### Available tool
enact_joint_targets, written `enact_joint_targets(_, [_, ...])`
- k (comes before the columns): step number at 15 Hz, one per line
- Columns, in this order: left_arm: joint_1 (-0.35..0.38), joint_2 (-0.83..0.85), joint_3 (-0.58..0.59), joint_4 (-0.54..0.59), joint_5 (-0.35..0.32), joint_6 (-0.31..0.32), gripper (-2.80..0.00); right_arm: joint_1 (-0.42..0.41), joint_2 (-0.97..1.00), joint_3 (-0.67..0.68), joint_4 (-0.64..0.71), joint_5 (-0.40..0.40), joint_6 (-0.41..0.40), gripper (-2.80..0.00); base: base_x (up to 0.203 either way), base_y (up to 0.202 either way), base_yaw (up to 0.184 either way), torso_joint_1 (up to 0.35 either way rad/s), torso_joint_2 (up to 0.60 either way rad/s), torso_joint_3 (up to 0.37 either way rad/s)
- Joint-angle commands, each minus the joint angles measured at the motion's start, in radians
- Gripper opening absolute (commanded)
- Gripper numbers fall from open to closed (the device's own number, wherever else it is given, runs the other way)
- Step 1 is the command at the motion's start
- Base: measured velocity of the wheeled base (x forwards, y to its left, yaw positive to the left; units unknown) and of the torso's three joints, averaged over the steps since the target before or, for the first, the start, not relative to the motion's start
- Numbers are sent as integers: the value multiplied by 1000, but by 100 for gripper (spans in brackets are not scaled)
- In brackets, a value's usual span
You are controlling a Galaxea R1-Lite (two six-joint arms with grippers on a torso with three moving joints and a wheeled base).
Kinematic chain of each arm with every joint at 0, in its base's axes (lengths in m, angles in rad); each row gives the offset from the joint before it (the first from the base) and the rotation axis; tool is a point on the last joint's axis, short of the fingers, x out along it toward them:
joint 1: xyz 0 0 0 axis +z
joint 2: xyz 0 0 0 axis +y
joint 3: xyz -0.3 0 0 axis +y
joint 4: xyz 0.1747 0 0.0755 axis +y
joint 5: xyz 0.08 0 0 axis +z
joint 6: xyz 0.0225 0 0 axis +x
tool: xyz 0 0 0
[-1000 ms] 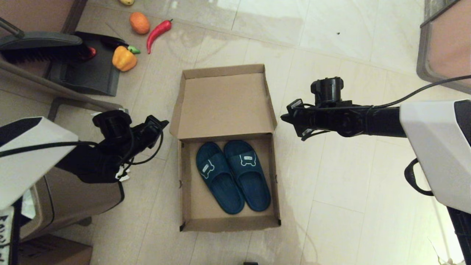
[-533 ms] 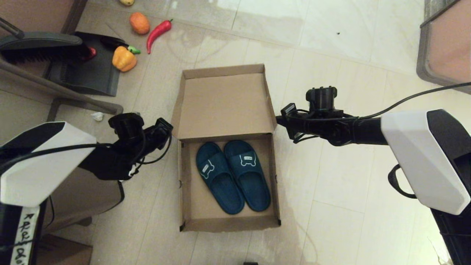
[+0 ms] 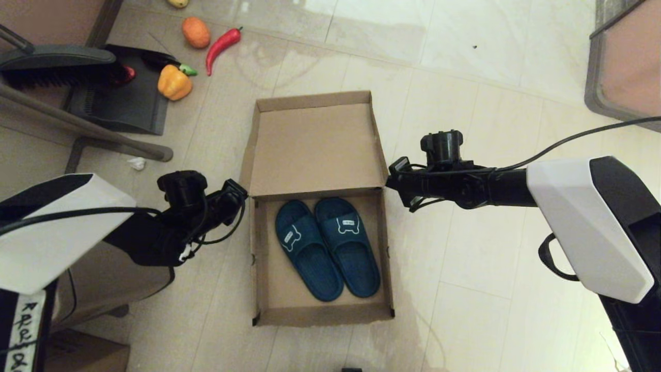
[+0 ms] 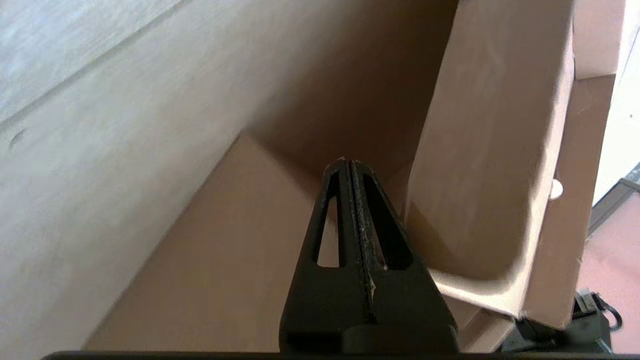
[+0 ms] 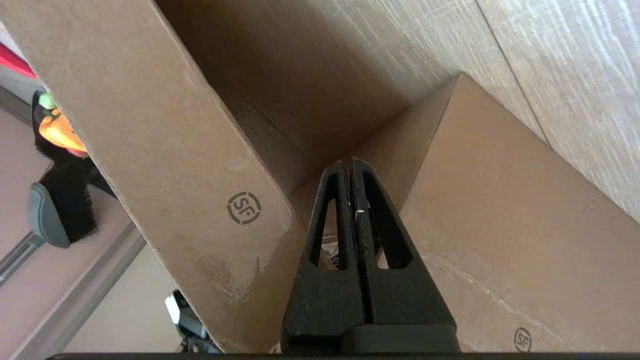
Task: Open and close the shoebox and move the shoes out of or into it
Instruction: Close the shoe box
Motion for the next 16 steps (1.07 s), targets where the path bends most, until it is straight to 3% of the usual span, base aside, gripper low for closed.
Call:
enact_joint_targets(1, [-8,-37,46,-6,0,-6,-280,13,-7,6,2,1,8,-280,0,0,0,0,0,0])
enact_joint_targets(8, [-13,-103,312,-137,5,-5,-280,77,-48,57,51,-100,14,-280,0,0,0,0,0,0])
enact_joint_targets(16, [-17,-143,501,-240,32,-4,-280,93,-171,316,52,-155,11,-280,0,0,0,0,0,0])
